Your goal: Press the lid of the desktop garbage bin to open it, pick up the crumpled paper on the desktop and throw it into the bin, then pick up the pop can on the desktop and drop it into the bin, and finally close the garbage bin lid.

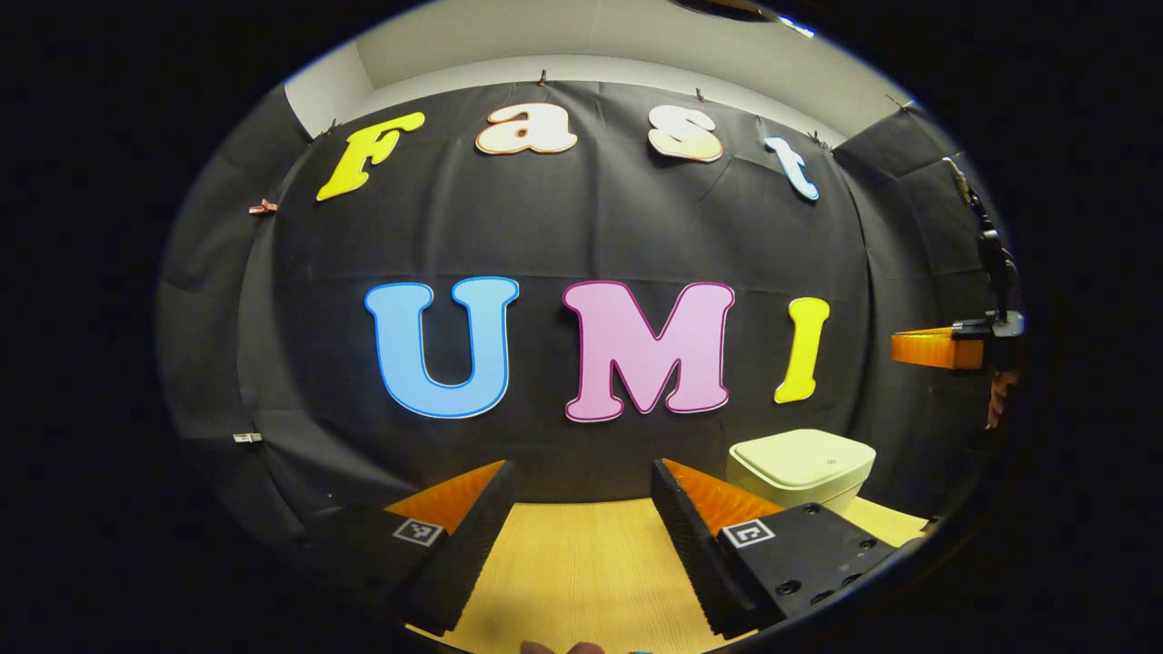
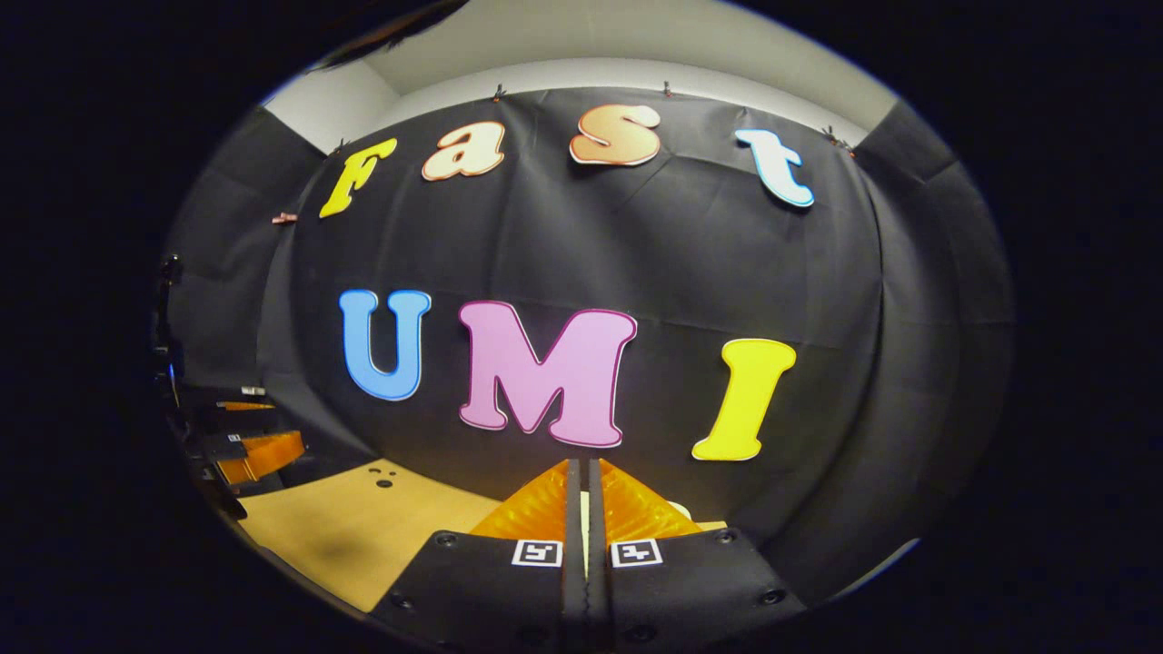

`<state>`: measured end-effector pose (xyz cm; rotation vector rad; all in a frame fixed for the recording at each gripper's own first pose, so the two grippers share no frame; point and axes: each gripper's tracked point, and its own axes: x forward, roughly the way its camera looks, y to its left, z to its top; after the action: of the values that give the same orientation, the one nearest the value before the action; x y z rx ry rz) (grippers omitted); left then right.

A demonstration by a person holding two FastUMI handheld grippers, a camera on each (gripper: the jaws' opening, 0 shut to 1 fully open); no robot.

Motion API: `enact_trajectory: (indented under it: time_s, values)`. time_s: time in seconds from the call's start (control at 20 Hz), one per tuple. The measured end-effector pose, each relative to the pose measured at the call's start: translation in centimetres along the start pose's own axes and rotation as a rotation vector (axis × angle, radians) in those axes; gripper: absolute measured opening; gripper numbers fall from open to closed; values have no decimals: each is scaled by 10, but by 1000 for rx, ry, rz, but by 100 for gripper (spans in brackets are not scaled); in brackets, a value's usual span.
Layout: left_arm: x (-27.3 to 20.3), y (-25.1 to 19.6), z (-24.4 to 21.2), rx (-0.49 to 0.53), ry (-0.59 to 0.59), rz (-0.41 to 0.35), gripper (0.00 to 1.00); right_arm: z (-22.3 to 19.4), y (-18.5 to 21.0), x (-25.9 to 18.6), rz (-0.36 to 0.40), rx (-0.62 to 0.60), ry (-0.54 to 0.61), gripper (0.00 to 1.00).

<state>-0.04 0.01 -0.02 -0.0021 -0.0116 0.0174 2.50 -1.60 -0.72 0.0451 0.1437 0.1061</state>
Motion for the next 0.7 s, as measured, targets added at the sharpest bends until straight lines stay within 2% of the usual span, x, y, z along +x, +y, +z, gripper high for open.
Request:
enact_trajectory:
  time_s: [0.2, 0.45, 0.7]
  values:
    - [-1, 0, -2, 1, 0, -1, 95, -29, 0, 22, 86, 48, 214, 5]
    - [-4, 2, -4, 0, 1, 1, 95, -81, -11, 40, 84, 129, 478, 5]
    - [-5, 4, -10, -1, 13, 6, 96, -118, -20, 57, 67, 121, 601, 5]
